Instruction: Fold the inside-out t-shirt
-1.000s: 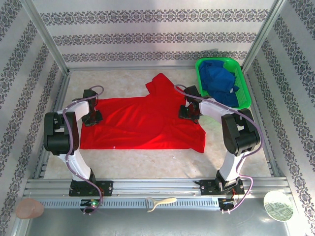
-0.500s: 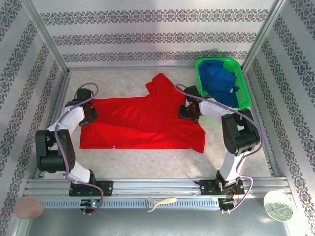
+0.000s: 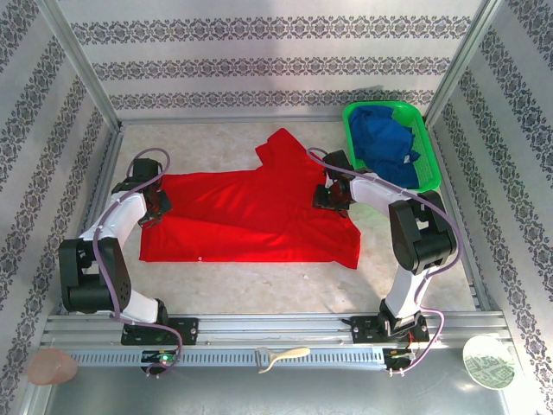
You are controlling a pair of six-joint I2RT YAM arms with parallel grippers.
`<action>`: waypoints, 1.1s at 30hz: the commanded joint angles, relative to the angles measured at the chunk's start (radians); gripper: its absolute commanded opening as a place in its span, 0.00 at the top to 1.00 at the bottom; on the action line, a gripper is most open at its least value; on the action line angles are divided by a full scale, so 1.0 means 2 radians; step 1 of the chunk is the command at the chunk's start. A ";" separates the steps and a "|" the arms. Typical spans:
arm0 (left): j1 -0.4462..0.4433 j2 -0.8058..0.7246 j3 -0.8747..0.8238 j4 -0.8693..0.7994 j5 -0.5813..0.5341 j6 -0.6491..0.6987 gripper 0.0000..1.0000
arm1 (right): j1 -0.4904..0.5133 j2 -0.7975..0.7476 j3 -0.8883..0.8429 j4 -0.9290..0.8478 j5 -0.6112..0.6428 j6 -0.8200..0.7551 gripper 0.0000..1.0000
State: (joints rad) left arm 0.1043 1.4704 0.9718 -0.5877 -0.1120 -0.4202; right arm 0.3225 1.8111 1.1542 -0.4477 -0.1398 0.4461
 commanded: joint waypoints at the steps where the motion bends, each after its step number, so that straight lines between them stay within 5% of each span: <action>1: -0.005 -0.013 -0.006 -0.008 -0.003 -0.009 0.95 | -0.002 0.011 -0.006 0.007 -0.002 0.006 0.70; 9: -0.005 -0.020 -0.009 -0.008 -0.002 -0.008 0.95 | -0.005 0.009 -0.008 0.006 -0.003 0.003 1.00; 23: -0.001 -0.031 -0.012 -0.004 -0.010 -0.012 0.99 | -0.008 -0.091 -0.004 0.004 0.015 0.004 1.00; 33: 0.016 -0.038 -0.005 -0.005 -0.021 -0.016 0.99 | -0.008 -0.091 0.033 -0.007 0.023 0.003 1.00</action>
State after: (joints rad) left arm 0.1184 1.4292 0.9592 -0.5877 -0.1169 -0.4282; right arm 0.3157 1.6295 1.1851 -0.4442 -0.1196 0.4492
